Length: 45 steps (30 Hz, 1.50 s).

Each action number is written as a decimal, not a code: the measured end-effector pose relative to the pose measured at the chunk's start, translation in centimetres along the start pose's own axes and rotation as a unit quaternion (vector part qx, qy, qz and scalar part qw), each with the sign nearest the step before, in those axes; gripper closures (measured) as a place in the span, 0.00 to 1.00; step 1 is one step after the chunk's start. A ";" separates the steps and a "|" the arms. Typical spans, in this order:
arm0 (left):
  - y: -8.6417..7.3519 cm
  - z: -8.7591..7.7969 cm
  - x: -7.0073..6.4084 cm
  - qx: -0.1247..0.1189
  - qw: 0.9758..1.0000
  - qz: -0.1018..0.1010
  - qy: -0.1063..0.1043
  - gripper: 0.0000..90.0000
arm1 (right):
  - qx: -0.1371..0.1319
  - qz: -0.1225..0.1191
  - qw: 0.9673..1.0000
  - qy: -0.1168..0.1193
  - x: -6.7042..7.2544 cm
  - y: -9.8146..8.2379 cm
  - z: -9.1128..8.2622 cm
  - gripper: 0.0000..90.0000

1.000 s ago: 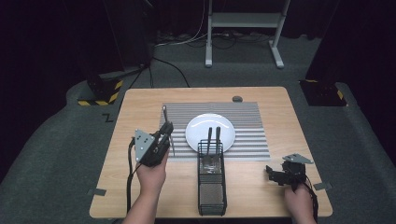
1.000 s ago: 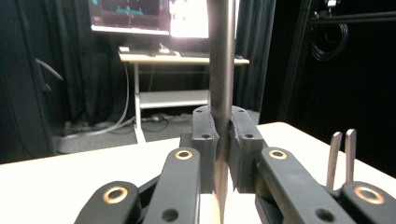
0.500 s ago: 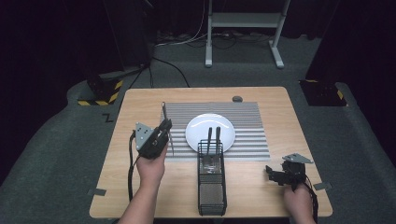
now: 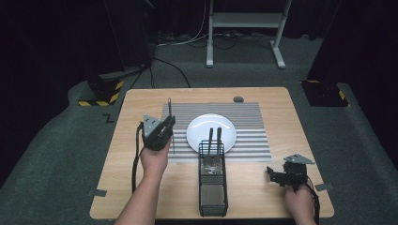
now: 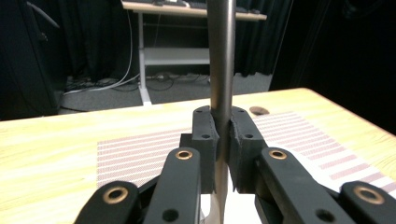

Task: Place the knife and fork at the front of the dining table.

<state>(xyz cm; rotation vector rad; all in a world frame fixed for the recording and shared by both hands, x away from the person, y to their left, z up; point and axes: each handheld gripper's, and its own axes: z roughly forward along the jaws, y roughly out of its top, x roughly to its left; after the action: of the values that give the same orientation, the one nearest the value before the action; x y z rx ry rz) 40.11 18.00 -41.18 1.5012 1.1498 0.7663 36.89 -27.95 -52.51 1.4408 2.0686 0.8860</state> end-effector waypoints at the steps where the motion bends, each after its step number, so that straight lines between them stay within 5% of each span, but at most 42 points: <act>1: -0.2 0.4 0.3 0.011 1.000 0.002 0.005 0.91 | 0.000 -0.001 1.000 0.000 0.0 0.0 0.0 0.12; 15: -1.9 2.6 1.5 0.057 0.998 -0.038 0.012 0.91 | 0.001 -0.005 1.000 0.006 0.1 -0.1 -0.1 0.12; 25: -2.2 3.4 1.6 0.060 0.997 -0.046 0.020 0.91 | 0.000 -0.007 1.000 0.009 0.2 -0.2 -0.2 0.12; 45: -4.6 9.0 2.9 0.071 0.992 -0.098 0.035 0.92 | 0.001 -0.012 1.000 0.009 0.2 -0.2 -0.2 0.11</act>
<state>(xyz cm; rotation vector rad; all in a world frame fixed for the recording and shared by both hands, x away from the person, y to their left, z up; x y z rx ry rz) 48.00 17.54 -48.16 1.4595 1.4077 0.6171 36.57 -27.88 -52.49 1.4123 2.0963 0.8908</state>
